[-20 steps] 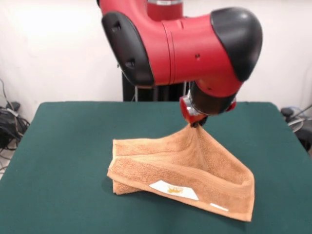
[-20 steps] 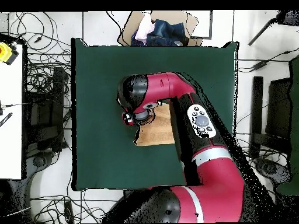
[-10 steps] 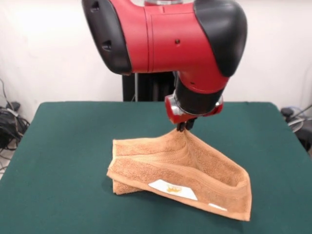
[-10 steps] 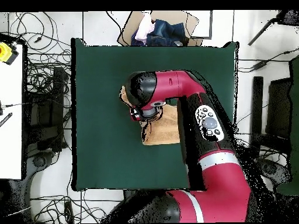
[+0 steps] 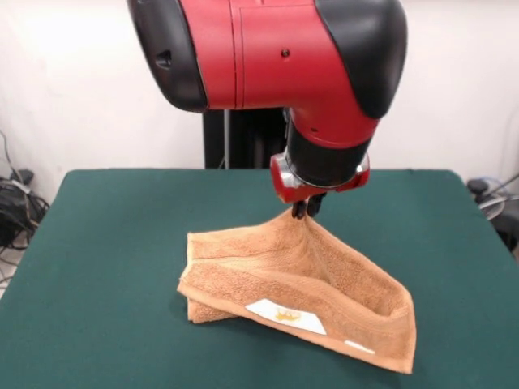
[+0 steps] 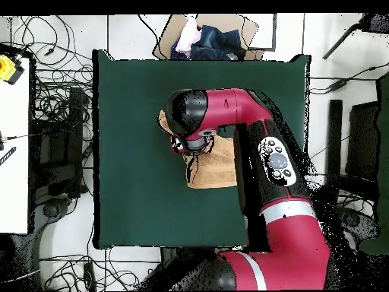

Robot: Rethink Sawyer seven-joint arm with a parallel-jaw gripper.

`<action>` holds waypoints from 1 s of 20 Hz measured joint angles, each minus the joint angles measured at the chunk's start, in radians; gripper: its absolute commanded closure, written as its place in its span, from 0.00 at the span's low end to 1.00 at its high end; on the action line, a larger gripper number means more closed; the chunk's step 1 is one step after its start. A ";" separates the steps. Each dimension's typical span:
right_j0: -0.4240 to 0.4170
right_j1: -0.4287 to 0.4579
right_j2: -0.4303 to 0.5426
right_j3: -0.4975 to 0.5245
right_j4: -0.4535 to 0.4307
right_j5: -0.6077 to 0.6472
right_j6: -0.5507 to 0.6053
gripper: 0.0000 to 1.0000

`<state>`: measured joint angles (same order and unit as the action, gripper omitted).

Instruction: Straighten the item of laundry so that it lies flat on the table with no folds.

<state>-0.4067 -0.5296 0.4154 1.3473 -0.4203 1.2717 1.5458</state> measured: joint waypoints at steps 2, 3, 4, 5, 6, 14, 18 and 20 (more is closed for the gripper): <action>-0.002 -0.008 0.000 0.000 0.004 0.000 0.000 1.00; -0.004 -0.017 0.000 0.001 0.010 0.000 0.000 1.00; -0.006 -0.024 0.000 0.002 0.015 0.000 0.000 1.00; -0.011 -0.040 0.000 0.005 0.026 0.001 0.000 1.00; -0.014 -0.051 0.000 0.006 0.033 0.004 0.000 1.00; -0.052 -0.231 0.000 -0.014 0.142 0.248 0.000 1.00; -0.063 -0.305 0.000 -0.070 0.159 0.413 0.000 1.00; -0.065 -0.328 0.000 -0.093 0.158 0.462 0.000 1.00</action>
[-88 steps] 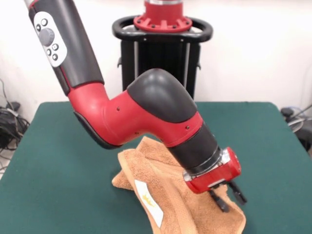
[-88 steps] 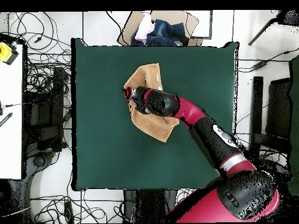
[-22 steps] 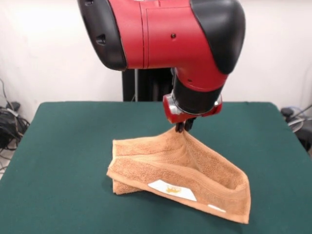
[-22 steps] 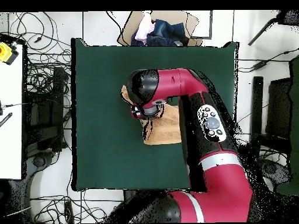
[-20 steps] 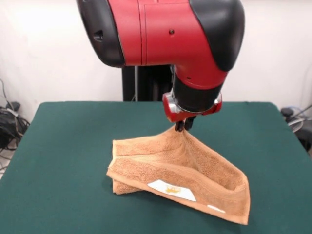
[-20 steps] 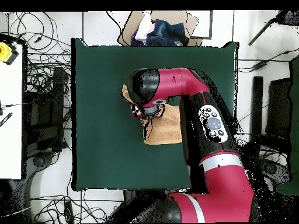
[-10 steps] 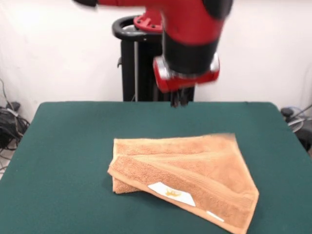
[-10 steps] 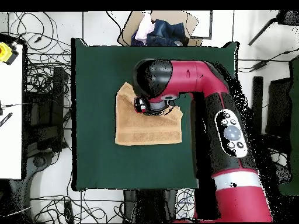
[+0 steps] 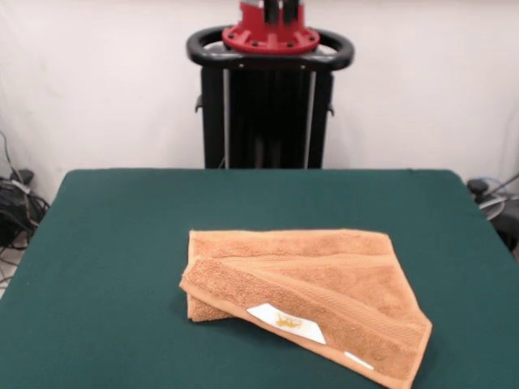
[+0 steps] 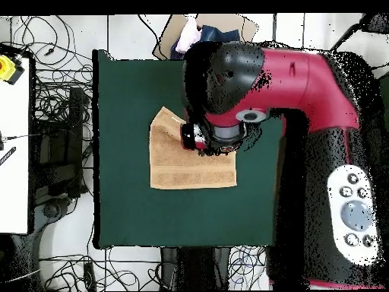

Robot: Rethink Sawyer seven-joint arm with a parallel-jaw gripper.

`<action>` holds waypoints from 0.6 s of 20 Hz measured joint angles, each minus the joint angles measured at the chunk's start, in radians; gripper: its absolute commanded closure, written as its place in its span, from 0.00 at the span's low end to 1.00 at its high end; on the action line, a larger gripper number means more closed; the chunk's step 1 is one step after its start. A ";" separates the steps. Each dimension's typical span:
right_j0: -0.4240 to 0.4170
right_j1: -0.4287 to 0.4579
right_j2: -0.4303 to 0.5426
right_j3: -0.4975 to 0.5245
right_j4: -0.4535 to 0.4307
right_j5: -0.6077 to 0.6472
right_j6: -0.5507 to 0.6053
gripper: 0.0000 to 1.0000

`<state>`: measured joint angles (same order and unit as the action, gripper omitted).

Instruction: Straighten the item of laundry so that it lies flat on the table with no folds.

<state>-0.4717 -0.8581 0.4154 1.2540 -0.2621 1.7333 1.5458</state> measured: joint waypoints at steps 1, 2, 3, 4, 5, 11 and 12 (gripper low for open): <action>-0.002 -0.023 0.000 -0.020 0.000 0.038 0.000 1.00; -0.003 -0.040 0.000 -0.032 0.000 0.056 0.000 1.00; -0.005 -0.053 0.000 -0.039 0.000 0.065 0.000 1.00; -0.009 -0.075 0.000 -0.046 0.000 0.070 0.000 1.00; -0.012 -0.088 0.000 -0.046 0.000 0.069 0.000 1.00; -0.070 -0.165 0.001 0.003 0.001 -0.055 0.000 1.00; -0.085 -0.172 0.003 0.017 0.004 -0.094 -0.001 1.00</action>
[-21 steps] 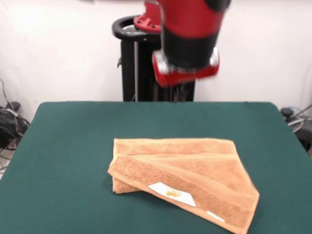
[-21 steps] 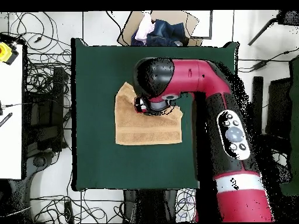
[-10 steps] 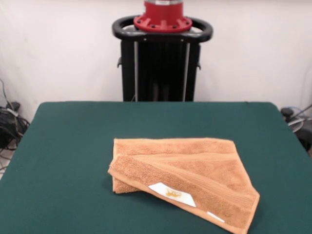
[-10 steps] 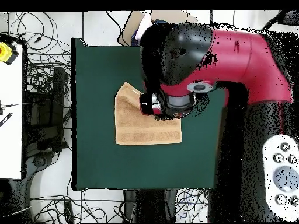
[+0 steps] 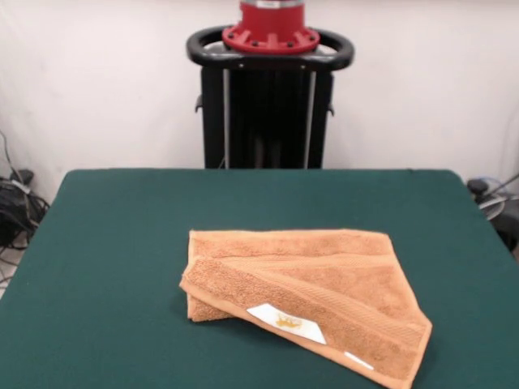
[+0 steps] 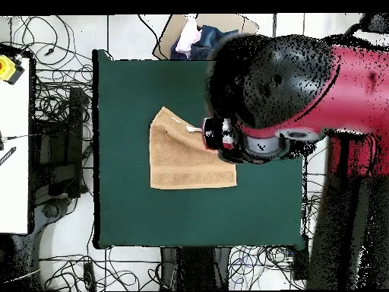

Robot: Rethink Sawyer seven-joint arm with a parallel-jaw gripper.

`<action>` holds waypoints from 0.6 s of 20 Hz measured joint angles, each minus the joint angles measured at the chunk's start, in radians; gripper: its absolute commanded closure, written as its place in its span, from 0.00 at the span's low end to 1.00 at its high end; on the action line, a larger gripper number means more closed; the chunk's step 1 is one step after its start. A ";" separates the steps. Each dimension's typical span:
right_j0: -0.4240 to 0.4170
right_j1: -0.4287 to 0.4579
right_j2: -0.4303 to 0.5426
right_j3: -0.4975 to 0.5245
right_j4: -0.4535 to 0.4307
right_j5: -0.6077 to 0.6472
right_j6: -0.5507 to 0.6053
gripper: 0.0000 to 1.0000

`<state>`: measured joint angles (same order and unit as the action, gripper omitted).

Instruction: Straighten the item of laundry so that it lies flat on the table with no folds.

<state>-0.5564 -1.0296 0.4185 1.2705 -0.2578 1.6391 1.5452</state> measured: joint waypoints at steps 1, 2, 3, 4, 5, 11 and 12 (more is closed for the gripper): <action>-0.020 -0.006 0.002 0.020 0.004 -0.055 0.000 1.00; -0.060 -0.006 0.003 0.055 0.004 -0.181 -0.007 1.00; -0.075 0.000 0.004 0.067 0.002 -0.233 -0.010 1.00; -0.091 0.014 0.003 0.077 -0.005 -0.293 -0.014 1.00; -0.107 0.029 0.003 0.087 -0.013 -0.354 -0.018 1.00; -0.164 0.167 0.005 0.099 -0.068 -0.579 -0.027 1.00; -0.170 0.188 0.006 0.101 -0.073 -0.597 -0.030 1.00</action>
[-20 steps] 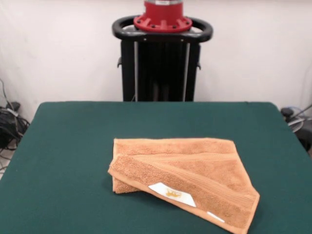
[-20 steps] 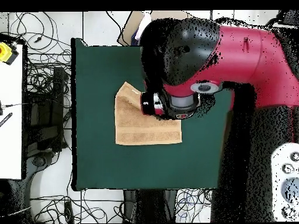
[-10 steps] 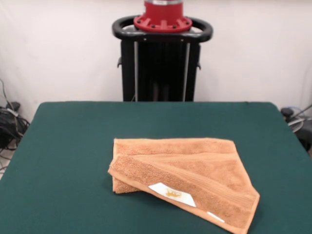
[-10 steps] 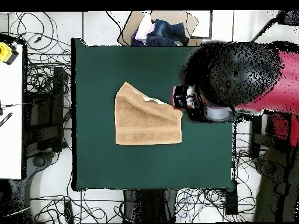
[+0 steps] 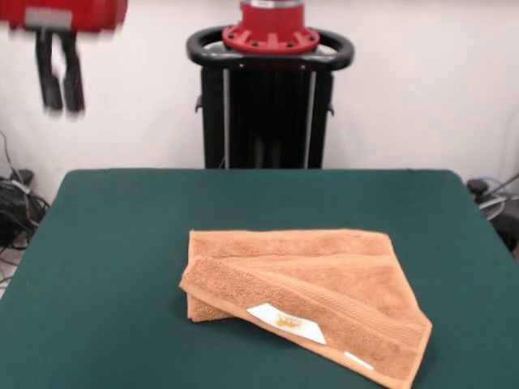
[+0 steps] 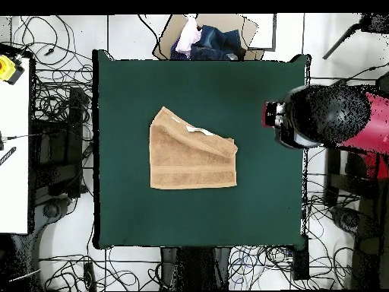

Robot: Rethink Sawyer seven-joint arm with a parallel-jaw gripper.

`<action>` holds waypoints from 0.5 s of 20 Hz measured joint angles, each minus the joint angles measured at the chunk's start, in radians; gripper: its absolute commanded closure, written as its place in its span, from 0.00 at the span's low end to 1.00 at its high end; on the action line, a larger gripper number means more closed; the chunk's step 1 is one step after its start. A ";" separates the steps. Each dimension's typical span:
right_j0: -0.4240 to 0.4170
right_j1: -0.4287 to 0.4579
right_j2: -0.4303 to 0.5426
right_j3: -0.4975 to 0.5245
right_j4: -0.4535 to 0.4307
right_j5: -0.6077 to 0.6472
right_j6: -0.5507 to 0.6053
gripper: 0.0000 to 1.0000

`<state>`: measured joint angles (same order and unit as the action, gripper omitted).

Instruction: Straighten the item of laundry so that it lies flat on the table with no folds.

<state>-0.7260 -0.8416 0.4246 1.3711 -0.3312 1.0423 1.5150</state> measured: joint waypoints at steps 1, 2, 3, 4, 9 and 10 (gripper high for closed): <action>-0.010 0.041 0.001 0.003 -0.011 -0.020 -0.008 1.00; -0.014 0.060 0.001 0.004 -0.016 -0.023 -0.014 1.00; -0.017 0.081 0.001 0.006 -0.023 -0.023 -0.022 1.00; -0.020 0.108 0.001 0.009 -0.031 -0.023 -0.033 1.00; -0.017 0.167 0.002 0.022 -0.054 -0.023 -0.052 1.00; -0.015 0.175 0.001 0.026 -0.062 -0.023 -0.055 1.00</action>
<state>-0.7409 -0.6670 0.4260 1.3974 -0.3936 1.0190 1.4598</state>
